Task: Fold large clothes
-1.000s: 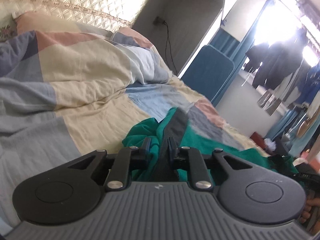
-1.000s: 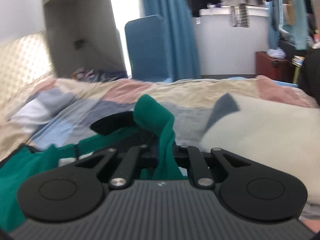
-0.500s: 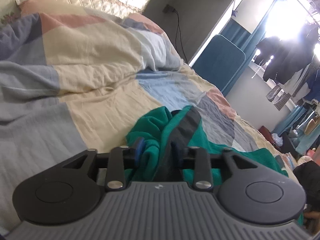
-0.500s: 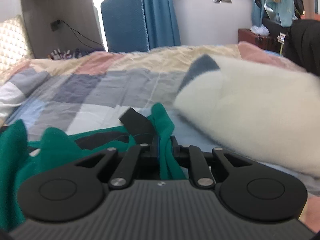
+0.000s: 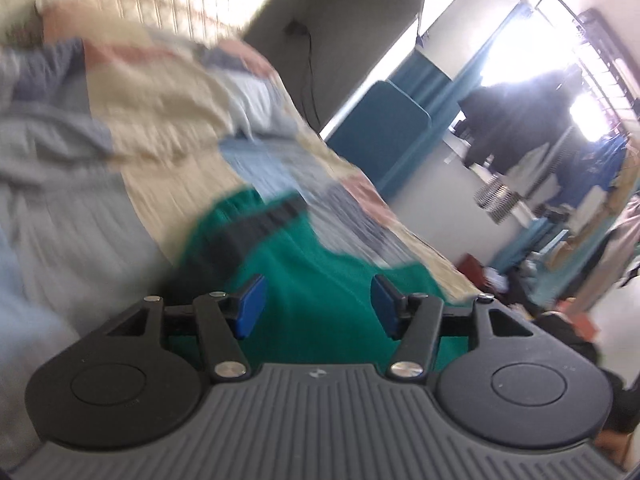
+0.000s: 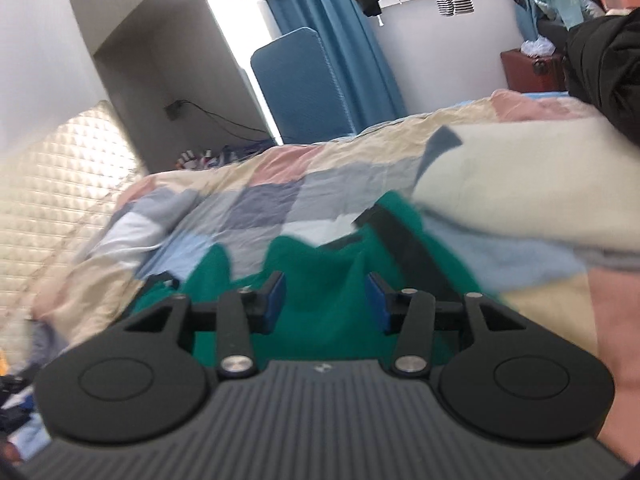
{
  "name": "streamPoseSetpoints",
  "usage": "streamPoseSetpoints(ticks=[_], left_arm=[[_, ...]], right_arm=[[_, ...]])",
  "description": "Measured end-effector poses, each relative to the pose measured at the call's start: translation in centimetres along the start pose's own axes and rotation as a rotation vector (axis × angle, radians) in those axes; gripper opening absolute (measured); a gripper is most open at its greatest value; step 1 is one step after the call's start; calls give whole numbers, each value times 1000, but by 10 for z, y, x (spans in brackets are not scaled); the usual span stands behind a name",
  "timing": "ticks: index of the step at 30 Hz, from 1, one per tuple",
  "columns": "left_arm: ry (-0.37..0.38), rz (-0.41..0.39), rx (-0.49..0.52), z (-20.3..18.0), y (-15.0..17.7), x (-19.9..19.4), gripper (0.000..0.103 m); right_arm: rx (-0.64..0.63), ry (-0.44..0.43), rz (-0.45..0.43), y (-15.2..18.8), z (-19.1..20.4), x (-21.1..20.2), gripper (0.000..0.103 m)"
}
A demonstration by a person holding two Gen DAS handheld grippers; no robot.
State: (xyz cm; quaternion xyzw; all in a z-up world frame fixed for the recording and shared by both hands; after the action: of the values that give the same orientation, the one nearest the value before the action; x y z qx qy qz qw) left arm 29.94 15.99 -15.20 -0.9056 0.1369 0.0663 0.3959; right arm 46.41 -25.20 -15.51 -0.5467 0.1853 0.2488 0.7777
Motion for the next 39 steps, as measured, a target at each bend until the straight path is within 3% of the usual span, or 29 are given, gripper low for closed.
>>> streamPoseSetpoints(ticks=[8, 10, 11, 12, 16, 23, 31, 39], left_arm=[[36, 90, -172, 2, 44, 9, 70], [45, 114, -215, 7, 50, 14, 70], [49, 120, -236, 9, 52, 18, 71], [49, 124, -253, 12, 54, 21, 74], [48, 143, -332, 26, 60, 31, 84], [44, 162, -494, 55, 69, 56, 87], [66, 130, -518, 67, 64, 72, 93], [81, 113, -454, 61, 54, 81, 93]], right_arm=[[198, -77, 173, 54, 9, -7, 52], [245, -70, 198, 61, 7, -5, 65], [273, -63, 201, 64, 5, -5, 82], [313, -54, 207, 68, 0, -3, 88], [494, -65, 317, 89, -16, 15, 86], [763, -131, 461, 119, -26, 55, 88], [827, -181, 412, 110, -20, 88, 88], [847, -279, 344, 89, -24, 93, 89]])
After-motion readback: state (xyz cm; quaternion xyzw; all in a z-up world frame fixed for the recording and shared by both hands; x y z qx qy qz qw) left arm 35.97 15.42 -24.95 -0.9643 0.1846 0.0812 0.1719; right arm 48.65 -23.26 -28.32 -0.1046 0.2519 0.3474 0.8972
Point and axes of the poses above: each gripper's, at about its wrist camera, not at the fingertips, and x roughly the way its jaws point, z to its left, y to its underside, the point moved 9 cm from there along x, roughly the way its jaws point, and after that the axes turned 14 degrees about y, right-handed, at the moved point
